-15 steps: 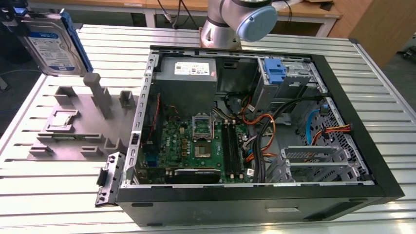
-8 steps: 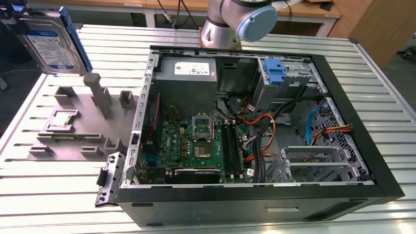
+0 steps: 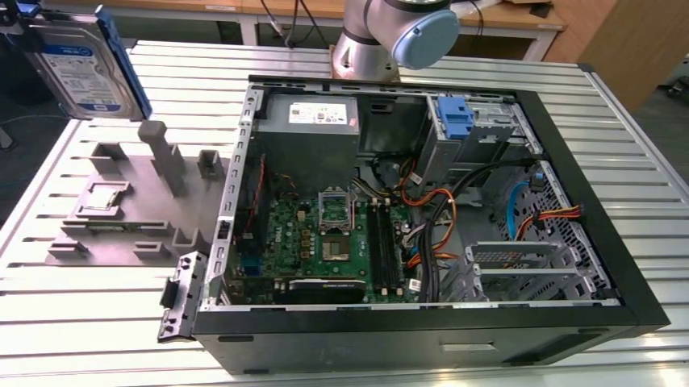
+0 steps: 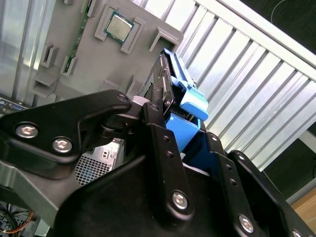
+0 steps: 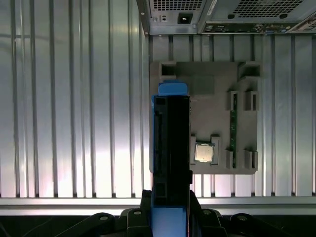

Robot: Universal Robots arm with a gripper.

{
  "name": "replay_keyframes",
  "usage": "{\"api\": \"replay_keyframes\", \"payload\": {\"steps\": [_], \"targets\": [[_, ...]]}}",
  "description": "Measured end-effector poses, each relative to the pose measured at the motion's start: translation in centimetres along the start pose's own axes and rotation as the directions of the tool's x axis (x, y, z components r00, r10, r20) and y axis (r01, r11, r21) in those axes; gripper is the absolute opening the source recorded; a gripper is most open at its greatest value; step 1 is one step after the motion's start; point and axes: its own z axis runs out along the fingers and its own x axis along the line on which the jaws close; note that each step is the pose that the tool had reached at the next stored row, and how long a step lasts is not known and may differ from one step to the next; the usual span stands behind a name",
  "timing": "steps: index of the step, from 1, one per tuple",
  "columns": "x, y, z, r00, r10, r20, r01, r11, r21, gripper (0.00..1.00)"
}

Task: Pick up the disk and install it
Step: 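Pick up the disk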

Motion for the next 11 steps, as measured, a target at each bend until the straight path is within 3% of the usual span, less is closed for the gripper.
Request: {"api": "replay_keyframes", "payload": {"steps": [11], "targets": [[0.04, -0.01, -1.03, 1.0000, 0.000, 0.0001, 0.000, 1.0000, 0.0001, 0.37]]}}
